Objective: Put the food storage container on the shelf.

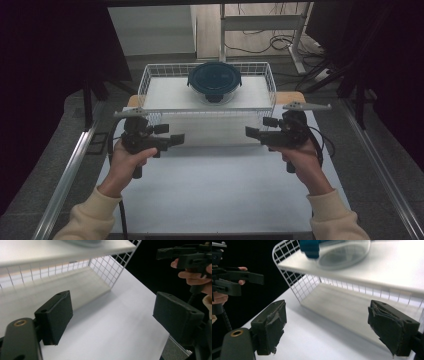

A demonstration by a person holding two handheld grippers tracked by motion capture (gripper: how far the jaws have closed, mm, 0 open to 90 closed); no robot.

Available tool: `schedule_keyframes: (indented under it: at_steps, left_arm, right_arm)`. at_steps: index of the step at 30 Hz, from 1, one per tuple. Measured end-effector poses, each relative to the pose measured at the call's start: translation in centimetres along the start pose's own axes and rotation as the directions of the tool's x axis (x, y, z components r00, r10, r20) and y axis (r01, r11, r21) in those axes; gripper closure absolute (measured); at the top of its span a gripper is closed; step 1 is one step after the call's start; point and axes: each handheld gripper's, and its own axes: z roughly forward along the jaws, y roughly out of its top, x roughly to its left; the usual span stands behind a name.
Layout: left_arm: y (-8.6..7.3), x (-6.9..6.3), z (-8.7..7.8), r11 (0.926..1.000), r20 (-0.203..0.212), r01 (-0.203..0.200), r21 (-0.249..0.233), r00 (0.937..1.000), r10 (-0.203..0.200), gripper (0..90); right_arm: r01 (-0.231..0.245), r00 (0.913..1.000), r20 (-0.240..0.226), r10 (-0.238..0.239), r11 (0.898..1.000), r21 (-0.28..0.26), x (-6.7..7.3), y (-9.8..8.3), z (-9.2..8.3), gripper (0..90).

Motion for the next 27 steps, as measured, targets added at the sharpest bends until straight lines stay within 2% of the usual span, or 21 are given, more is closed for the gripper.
schedule_keyframes:
  at_steps: [3, 7, 11, 15, 19, 24, 27]
  left_arm:
    - [-1.8, 0.0, 0.0, 0.9999, 0.004, 0.006, 0.010, 1.0000, -0.006, 16.8]
    - [-3.9, 0.0, -0.2, 0.9999, -0.023, -0.012, 0.011, 0.9997, 0.012, 17.7]
    - [-6.7, 0.4, 0.1, 0.9996, -0.035, -0.007, 0.028, 0.9994, 0.008, 19.0]
    - [-8.9, 0.5, 0.5, 0.9987, -0.058, -0.022, 0.045, 0.9980, 0.025, 20.6]
    - [-11.3, 0.6, 1.3, 0.9968, -0.051, -0.026, 0.075, 0.9982, 0.030, 20.9]
    - [-12.8, 0.9, 2.0, 0.9953, -0.050, -0.022, 0.095, 0.9984, 0.027, 21.1]
    - [-13.4, 1.0, 2.1, 0.9947, -0.051, -0.025, 0.100, 0.9982, 0.030, 21.1]
  right_arm:
    - [-0.002, 1.0000, -0.002, 0.002, 1.000, 0.000, -0.2, -1.8, -0.2, 16.1]
    - [0.003, 0.9999, 0.012, -0.003, 1.000, 0.027, -0.7, -4.2, -0.1, 16.5]
    - [0.002, 0.9996, 0.029, -0.004, 0.998, 0.056, -1.1, -6.6, -0.2, 16.8]
    - [0.027, 0.9984, 0.047, -0.031, 0.996, 0.088, -1.2, -9.0, -0.3, 17.1]
    - [0.036, 0.9967, 0.068, -0.045, 0.992, 0.120, -1.3, -11.2, -0.3, 17.6]
    - [0.046, 0.9949, 0.081, -0.060, 0.985, 0.166, -1.3, -13.2, 0.3, 17.6]
    - [0.037, 0.9955, 0.079, -0.052, 0.984, 0.177, -1.3, -14.1, 0.5, 17.7]
